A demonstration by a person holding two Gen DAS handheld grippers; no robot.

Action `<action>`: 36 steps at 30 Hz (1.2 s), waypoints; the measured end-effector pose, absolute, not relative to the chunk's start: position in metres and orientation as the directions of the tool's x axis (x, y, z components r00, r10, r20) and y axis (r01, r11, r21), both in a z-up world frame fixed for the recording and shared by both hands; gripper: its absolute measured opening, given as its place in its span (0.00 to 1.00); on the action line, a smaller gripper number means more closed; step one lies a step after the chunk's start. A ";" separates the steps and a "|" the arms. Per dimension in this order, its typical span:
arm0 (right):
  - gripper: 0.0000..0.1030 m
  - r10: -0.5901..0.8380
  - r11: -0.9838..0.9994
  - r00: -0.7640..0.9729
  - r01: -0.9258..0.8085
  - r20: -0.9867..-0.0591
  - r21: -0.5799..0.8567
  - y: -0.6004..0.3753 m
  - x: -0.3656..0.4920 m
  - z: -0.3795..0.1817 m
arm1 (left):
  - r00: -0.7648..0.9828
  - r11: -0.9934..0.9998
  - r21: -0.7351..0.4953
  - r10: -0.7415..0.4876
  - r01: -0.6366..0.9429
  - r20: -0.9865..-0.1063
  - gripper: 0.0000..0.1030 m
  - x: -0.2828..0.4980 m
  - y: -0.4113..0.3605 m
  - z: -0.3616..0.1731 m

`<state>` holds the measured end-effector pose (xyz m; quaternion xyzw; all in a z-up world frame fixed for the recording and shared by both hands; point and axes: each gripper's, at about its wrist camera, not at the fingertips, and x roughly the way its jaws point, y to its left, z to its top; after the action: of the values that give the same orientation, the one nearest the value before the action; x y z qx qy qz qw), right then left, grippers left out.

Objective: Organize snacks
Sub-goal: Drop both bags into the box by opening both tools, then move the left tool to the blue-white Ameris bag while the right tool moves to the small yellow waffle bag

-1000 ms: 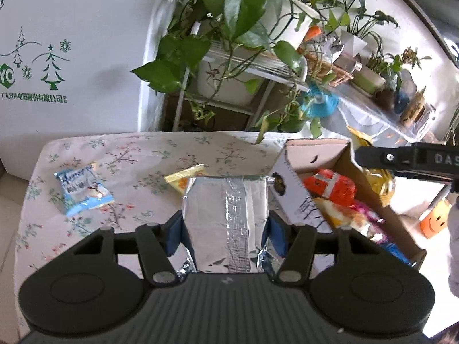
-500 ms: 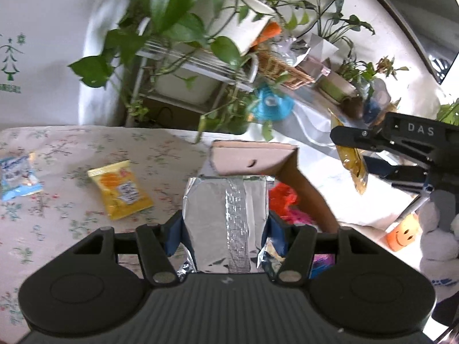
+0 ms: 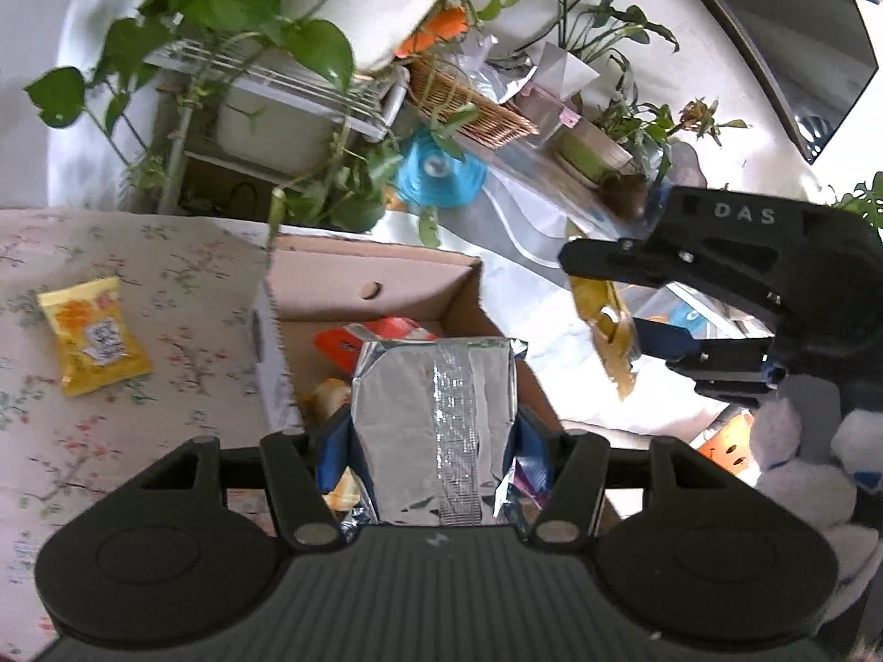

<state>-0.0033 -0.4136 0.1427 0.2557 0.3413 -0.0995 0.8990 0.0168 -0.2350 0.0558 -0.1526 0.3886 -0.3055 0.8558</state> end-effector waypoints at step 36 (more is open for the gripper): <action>0.84 0.007 0.870 0.734 0.330 -0.679 0.366 -0.394 0.008 0.136 | 0.567 0.851 -0.371 -0.525 0.372 -0.635 0.91 0.023 -0.209 0.065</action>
<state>0.0084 -0.3936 0.1359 0.2386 0.3533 -0.0898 0.9001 0.0230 -0.2087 0.0653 -0.0983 0.3895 -0.2549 0.8796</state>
